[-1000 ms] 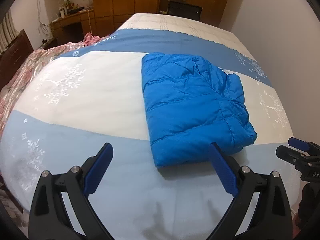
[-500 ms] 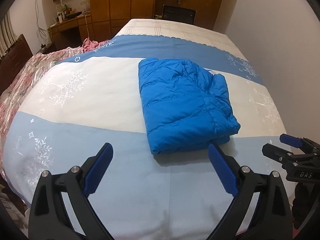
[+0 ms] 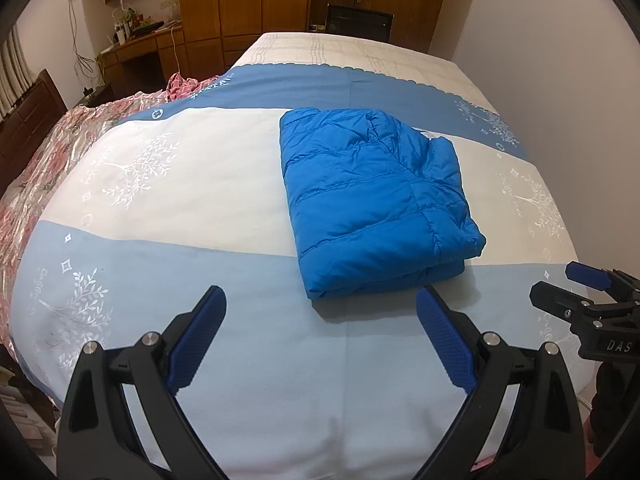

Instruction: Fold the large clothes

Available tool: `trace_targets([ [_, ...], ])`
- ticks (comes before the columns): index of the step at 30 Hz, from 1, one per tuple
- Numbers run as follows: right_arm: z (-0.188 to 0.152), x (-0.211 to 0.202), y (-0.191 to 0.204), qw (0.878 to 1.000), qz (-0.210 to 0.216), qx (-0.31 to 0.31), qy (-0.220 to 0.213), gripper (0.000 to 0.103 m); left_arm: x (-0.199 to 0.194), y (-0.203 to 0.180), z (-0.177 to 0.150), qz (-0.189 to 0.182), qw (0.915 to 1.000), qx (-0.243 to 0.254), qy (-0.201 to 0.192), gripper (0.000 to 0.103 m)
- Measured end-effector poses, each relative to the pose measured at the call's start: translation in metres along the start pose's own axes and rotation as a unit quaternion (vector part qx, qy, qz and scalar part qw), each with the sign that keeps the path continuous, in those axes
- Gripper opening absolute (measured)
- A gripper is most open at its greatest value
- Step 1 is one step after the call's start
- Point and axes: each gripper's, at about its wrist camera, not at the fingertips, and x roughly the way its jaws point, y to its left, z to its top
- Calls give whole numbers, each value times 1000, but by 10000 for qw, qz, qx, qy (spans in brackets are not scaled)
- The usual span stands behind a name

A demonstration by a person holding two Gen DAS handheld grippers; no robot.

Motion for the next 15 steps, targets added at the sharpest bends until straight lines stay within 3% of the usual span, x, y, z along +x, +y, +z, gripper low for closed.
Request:
trace_targets([
  [15,-2,0,1,10000,11,-4,2,99,0,0,-3,-8,10000,19,30,95],
])
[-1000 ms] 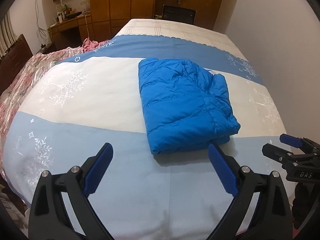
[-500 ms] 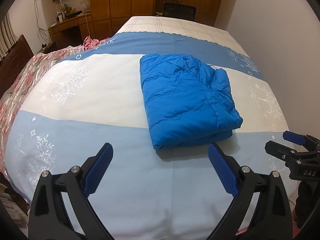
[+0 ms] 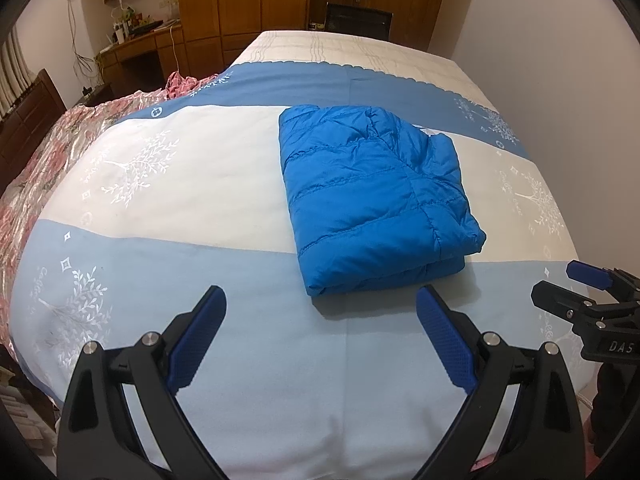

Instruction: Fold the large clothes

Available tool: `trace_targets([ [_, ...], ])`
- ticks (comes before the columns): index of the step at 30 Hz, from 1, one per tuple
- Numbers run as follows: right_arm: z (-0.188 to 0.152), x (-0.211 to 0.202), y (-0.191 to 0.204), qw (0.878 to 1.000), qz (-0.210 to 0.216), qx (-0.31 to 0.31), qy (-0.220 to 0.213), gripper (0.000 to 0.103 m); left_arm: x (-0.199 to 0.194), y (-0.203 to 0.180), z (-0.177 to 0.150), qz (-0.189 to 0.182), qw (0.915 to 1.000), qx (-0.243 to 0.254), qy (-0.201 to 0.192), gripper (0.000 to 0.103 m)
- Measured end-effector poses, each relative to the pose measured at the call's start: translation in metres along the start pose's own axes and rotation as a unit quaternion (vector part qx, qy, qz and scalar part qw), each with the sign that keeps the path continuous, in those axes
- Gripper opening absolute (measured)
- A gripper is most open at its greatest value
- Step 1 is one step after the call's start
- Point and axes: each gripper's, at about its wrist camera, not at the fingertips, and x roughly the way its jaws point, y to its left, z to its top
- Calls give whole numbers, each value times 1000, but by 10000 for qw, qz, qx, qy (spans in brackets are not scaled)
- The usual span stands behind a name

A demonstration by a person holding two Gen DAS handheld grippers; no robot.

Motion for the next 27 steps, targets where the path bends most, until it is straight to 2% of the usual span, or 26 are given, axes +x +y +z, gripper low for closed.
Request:
trace_targets([
  [27,1,5,1,10000,48,3,66,99,3,1,1,-63,9999,74,72,95],
])
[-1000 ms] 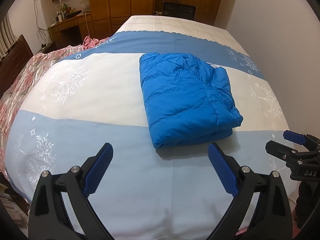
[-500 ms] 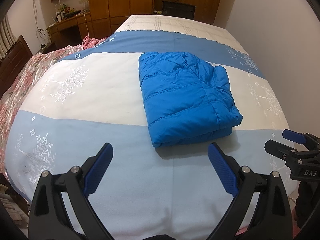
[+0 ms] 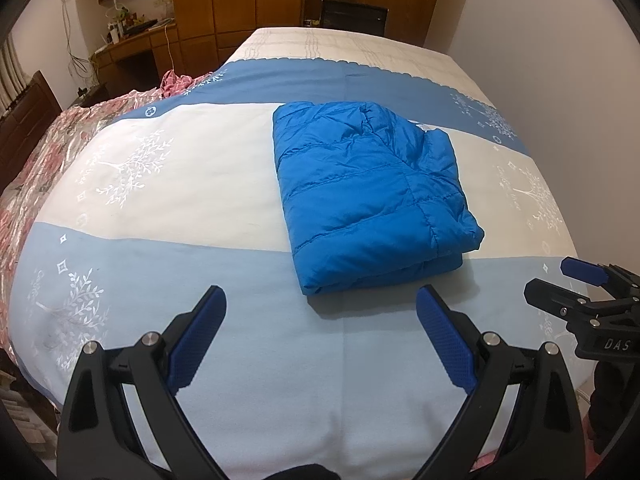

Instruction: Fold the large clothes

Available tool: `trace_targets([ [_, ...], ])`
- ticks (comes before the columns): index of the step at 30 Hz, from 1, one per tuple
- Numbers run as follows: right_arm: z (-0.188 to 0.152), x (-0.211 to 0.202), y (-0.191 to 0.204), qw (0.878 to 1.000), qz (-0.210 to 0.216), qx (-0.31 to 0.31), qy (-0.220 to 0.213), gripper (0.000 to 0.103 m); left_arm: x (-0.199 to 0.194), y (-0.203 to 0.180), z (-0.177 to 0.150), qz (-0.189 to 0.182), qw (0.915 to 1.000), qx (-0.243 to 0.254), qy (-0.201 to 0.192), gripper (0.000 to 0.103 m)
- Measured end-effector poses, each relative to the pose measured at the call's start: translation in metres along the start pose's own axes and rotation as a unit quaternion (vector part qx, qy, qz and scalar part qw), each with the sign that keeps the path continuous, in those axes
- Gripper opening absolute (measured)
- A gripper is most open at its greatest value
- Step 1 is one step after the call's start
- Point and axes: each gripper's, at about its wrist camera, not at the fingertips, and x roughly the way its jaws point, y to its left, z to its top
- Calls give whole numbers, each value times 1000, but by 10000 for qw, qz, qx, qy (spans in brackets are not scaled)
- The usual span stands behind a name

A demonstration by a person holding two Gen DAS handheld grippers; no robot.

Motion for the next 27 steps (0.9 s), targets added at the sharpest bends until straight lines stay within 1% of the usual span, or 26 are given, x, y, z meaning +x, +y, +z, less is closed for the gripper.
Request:
trace_targets([
  [11,1,3,-1,10000,-6,8,27,99,4,1,3,-80,10000,-1,50,95],
  [16,2,6,-2,10000,-6,25,55,99,4,1,4,-64,10000,21,15,95],
  [27,5,11,-5,9999,-8,68,94,99,10,2,7,-40,9999,14,116,95],
])
